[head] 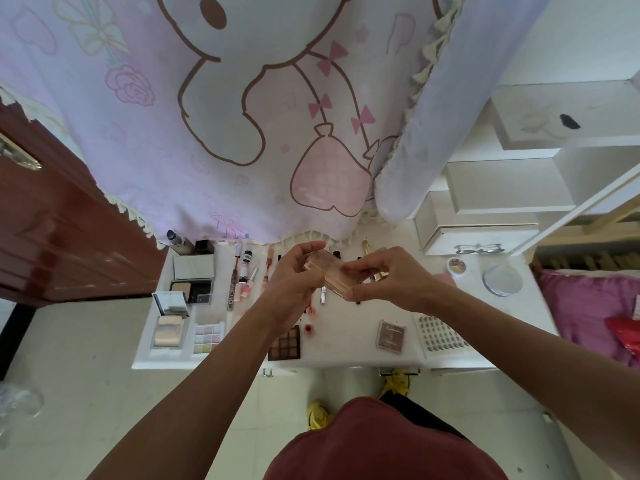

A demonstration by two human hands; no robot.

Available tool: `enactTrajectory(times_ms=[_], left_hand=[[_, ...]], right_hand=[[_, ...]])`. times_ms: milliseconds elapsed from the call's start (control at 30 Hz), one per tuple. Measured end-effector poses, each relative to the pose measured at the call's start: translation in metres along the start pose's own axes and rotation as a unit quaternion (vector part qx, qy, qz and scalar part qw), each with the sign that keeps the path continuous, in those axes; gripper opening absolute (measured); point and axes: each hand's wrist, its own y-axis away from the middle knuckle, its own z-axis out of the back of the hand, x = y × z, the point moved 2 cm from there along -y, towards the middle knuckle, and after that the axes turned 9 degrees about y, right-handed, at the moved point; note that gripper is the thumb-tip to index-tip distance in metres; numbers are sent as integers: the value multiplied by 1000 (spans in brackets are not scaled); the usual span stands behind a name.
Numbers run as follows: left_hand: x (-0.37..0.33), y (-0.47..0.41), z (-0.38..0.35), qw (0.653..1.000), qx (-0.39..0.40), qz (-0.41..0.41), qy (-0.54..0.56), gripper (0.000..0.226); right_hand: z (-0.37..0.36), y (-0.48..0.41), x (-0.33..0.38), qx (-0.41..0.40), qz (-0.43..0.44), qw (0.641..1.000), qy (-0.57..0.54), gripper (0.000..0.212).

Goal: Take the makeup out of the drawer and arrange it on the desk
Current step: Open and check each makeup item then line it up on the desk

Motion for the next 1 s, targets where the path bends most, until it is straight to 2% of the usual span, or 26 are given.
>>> enactTrajectory(times_ms=[300,433,633,733,867,1000], left_hand=[[-11,0,8,1000,18,19,15,49],[-11,1,15,999,23,29,32,54],[-7,3,23,994,37,58,82,56],[-1,5,25,992,39,75,98,69],[8,6,27,995,7,71,75,55],[24,7,29,996,-38,78,32,43]], right_hand=[[0,-6,-13,32,-18,998,-60,41],[5,-5,-11,43,-27,996,-78,31],[18,-6,-8,9,-42,993,-113,25],[24,-9,-8,-21,-44,993,-105,25],[33,-15,-21,-59,-60,987,-138,25],[36,-21,-37,-63,-94,978,-176,25]])
